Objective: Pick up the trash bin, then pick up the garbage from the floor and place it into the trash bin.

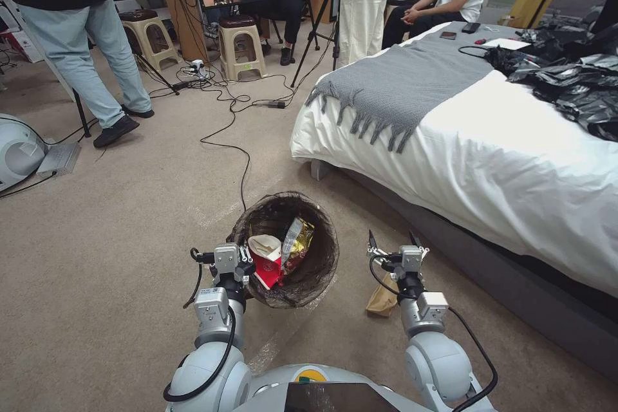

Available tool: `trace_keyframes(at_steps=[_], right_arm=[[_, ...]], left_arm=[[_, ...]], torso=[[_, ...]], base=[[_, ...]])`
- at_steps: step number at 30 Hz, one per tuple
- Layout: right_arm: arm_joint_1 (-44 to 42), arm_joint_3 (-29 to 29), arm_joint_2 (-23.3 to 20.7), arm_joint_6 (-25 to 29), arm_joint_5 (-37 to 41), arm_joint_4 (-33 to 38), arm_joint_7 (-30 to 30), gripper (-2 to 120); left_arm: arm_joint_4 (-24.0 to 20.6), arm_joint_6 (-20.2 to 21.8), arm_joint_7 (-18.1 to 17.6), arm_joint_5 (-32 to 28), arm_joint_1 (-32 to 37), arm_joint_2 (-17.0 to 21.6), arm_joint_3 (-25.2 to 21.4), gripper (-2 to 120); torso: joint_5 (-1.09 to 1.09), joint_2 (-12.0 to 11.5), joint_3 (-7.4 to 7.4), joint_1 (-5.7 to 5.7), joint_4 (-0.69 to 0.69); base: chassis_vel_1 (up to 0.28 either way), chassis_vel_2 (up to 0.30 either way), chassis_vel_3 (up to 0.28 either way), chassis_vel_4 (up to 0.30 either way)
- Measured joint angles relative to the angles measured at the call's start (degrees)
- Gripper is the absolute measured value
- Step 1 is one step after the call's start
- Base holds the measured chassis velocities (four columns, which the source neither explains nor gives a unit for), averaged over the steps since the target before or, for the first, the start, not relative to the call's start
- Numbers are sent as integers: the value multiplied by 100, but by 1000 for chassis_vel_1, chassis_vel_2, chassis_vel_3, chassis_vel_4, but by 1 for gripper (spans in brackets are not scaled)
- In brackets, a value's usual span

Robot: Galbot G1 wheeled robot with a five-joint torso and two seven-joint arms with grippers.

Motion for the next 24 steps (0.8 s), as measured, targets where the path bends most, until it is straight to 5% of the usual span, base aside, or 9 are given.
trace_keyframes(at_steps=[7,24], right_arm=[[325,58,-82,-744,248,-911,172,100],[872,-112,-112,-843,388,-2605,104,100]], left_arm=[[0,0,0,0,0,0,0,2],[0,0,0,0,0,0,0,2]], torso=[[1,0,0,0,0],[0,0,0,0,0]], base=[[0,0,0,0],[0,0,0,0]])
